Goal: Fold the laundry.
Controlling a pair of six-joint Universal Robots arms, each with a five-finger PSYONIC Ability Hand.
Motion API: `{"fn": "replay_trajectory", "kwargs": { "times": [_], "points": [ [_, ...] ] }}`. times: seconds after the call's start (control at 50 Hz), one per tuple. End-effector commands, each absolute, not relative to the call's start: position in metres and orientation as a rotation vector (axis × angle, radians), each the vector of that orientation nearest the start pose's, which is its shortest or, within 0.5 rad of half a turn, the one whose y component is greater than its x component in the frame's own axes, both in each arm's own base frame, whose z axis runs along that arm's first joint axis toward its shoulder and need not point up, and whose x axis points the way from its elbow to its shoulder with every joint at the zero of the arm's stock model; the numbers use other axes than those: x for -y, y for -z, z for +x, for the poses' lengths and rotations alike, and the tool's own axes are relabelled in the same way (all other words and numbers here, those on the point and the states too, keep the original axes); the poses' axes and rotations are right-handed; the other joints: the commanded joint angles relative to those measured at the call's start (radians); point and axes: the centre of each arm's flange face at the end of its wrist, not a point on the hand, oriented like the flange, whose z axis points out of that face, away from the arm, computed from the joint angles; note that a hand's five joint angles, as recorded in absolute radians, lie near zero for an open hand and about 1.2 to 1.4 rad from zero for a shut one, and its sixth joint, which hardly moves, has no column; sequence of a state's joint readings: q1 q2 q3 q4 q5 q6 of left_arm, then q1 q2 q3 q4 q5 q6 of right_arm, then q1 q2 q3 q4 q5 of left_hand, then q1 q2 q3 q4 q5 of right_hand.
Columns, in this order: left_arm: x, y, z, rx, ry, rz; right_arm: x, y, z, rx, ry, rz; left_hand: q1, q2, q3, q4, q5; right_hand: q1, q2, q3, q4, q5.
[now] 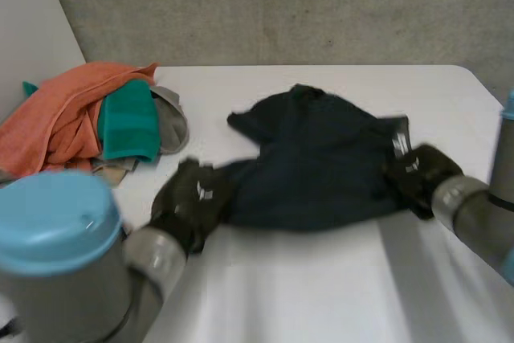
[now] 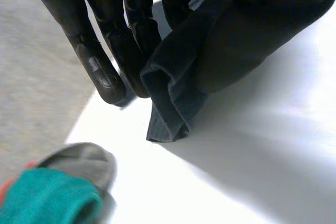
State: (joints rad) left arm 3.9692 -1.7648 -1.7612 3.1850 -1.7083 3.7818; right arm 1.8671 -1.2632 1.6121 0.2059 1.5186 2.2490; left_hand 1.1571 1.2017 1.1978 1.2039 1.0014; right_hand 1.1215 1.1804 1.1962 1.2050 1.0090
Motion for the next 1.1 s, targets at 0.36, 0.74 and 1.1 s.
{"fn": "replay_trajectory", "kwargs": {
  "times": [0.36, 0.74, 1.1],
  "points": [
    [0.122, -0.200, -0.309, -2.203, 1.457, 1.698, 0.215, -0.197, 0.166, -2.532, 1.419, -2.027, 0.239, 0.195, 0.198, 0.192, 0.220, 0.275, 0.216, 0.200, 0.191, 0.213],
    [0.181, -0.202, -0.319, -2.188, 1.681, 1.508, 0.218, -0.188, 0.171, -2.510, 1.526, -1.816, -0.929, -0.974, -0.970, -0.976, -0.948, 0.275, 0.216, 0.200, 0.191, 0.213],
    [0.272, -0.151, -0.330, -2.238, 1.891, 1.617, 0.214, -0.182, 0.170, -2.535, 1.528, -1.726, -0.638, -0.683, -0.679, -0.685, -0.657, 0.275, 0.216, 0.200, 0.191, 0.213]
  ]
}}
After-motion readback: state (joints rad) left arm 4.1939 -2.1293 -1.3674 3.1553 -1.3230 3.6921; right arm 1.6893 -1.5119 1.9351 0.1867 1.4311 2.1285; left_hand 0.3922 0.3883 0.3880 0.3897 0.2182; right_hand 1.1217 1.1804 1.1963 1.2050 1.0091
